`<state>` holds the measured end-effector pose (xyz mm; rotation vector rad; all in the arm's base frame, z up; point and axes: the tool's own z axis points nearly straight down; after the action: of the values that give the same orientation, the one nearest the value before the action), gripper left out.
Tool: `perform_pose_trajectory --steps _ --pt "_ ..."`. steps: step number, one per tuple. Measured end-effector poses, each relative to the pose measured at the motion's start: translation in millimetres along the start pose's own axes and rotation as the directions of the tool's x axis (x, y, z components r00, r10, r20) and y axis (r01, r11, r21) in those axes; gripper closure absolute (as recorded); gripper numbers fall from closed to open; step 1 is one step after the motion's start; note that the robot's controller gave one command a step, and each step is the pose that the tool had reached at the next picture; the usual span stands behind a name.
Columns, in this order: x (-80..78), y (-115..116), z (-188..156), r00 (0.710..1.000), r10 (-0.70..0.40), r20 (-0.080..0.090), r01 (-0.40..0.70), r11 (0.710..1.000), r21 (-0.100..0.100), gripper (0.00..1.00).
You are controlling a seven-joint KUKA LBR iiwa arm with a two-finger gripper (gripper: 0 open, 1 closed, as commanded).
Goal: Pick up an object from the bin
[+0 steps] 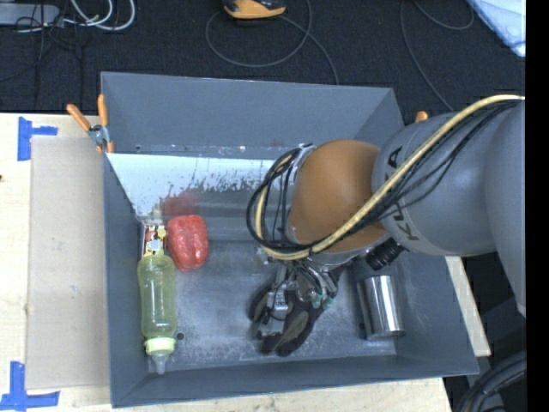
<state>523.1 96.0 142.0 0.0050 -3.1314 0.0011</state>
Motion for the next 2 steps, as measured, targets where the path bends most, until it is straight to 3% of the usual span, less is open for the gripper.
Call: perform_pose_trajectory --steps 1,2 --pt "-1.5 -0.5 -4.4 1.0 0.003 0.007 -0.003 1.0 -0.001 0.0" --pt "2.4 -28.5 18.2 0.999 0.042 0.006 -0.042 0.999 -0.003 0.0"
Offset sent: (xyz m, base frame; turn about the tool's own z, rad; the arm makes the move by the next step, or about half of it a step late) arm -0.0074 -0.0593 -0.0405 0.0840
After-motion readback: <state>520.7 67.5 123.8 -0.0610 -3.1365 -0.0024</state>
